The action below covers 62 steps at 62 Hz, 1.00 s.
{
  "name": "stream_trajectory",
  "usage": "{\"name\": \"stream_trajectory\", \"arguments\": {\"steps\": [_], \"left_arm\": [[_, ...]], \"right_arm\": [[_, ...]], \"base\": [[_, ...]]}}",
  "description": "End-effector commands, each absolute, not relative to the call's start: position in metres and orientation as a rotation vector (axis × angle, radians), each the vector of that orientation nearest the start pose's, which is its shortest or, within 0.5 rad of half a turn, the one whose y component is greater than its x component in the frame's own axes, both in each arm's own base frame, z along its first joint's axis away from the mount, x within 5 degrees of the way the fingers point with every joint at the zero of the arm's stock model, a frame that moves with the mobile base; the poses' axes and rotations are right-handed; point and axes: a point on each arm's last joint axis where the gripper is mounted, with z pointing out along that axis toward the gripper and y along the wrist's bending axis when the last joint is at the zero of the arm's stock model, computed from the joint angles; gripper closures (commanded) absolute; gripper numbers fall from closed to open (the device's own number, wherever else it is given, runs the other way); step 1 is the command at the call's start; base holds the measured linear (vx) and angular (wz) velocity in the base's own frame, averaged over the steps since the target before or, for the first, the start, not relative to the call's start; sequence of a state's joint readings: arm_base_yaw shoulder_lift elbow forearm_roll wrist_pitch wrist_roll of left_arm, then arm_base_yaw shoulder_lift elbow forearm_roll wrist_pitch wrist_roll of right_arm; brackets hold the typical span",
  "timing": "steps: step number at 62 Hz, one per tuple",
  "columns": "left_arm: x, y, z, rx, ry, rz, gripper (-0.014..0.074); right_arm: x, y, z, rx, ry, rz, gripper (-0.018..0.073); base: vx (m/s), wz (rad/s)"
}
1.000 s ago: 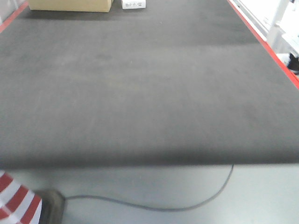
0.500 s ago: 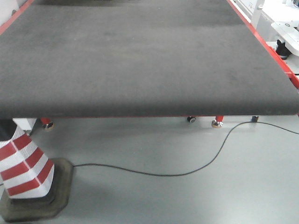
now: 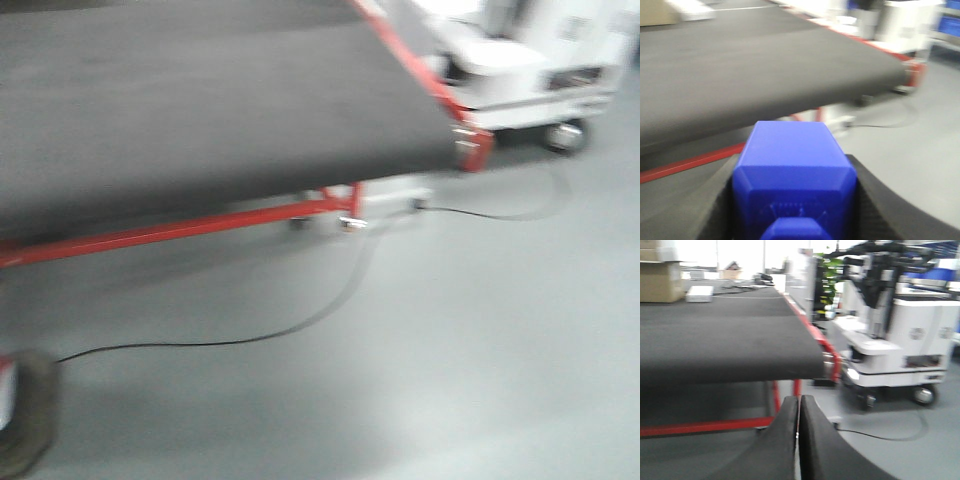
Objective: Pour parts from conveyor to right shelf
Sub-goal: 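Back the base away from the conveyor holding the block, then drive along the yellow-lined aisle carrying the block in the left gripper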
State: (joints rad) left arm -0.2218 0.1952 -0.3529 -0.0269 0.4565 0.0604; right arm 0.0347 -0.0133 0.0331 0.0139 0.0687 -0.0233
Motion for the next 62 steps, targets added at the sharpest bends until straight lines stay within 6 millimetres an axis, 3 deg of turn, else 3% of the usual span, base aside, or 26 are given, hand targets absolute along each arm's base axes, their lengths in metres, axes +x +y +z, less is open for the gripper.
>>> {"name": "stream_trajectory", "arguments": {"steps": [1,31,62], "left_arm": [[0.057,-0.0142,0.294,0.224,1.673,-0.156,0.0603],[0.057,-0.0142,0.294,0.224,1.673,-0.156,0.0603],[0.057,-0.0142,0.294,0.224,1.673,-0.156,0.0603]], "right_arm": [[0.0561,0.0016,0.1991,-0.034,1.497,0.01,0.0568],[0.0561,0.0016,0.1991,-0.034,1.497,0.01,0.0568],[0.0561,0.0016,0.1991,-0.034,1.497,0.01,0.0568]], "base": [[-0.23,-0.97],[-0.23,-0.99],[-0.19,-0.74]]}}
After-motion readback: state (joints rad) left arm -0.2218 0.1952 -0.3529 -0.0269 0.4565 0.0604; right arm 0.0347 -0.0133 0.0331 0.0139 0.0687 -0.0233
